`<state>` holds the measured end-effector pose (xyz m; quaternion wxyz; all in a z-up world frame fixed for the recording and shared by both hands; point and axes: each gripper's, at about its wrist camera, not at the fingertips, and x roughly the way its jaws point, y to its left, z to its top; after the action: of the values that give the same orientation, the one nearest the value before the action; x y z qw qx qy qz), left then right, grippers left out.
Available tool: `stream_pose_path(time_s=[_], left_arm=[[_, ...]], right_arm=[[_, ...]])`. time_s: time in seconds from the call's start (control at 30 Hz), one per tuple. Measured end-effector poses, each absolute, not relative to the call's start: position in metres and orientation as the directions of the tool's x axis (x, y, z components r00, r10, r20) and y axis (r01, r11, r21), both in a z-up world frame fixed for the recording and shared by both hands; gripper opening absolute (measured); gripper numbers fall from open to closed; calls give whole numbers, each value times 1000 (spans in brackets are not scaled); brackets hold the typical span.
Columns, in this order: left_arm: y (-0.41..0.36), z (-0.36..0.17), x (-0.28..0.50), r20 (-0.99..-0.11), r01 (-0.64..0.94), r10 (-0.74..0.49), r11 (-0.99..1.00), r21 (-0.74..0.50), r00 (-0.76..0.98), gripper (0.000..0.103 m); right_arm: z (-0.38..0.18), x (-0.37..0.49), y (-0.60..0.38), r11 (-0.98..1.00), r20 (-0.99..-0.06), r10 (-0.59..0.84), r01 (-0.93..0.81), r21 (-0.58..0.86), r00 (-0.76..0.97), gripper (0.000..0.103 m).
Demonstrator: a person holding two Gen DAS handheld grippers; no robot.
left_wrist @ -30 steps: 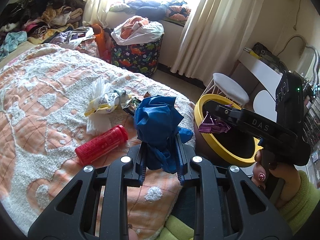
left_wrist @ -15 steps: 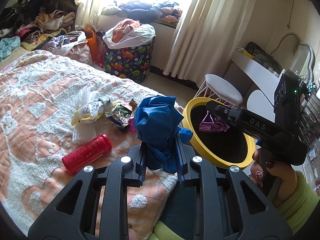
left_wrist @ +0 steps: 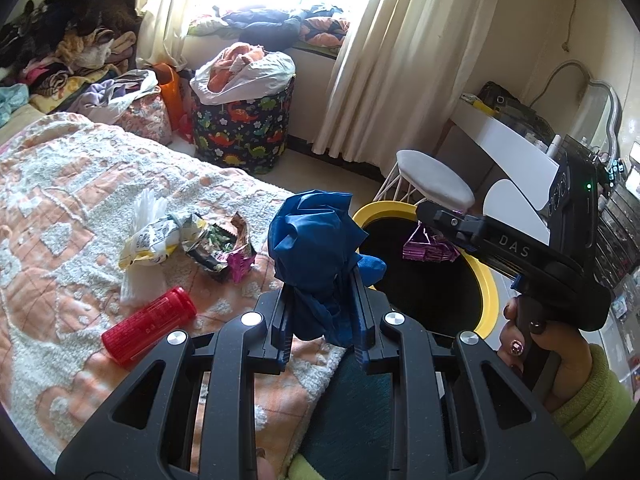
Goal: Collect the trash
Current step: 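Carry the blue cloth and purple wrapper over the yellow bin with both grippers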
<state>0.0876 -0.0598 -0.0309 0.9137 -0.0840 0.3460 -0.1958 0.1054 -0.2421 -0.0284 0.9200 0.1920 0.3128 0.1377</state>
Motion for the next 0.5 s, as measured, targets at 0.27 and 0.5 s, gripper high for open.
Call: stream_pose_path(time_s=[0.27,0.5], left_arm=[[-74,-28,92,-595,319,-429,904,-286,680,18],[-89,-27,95,-597,342,-443,896,-281,669,18]], right_arm=[[-27,104,-265,886,-509,342,-92,454,790,39],[-24,103,-284,891,-501,300,-51,451,812,39]])
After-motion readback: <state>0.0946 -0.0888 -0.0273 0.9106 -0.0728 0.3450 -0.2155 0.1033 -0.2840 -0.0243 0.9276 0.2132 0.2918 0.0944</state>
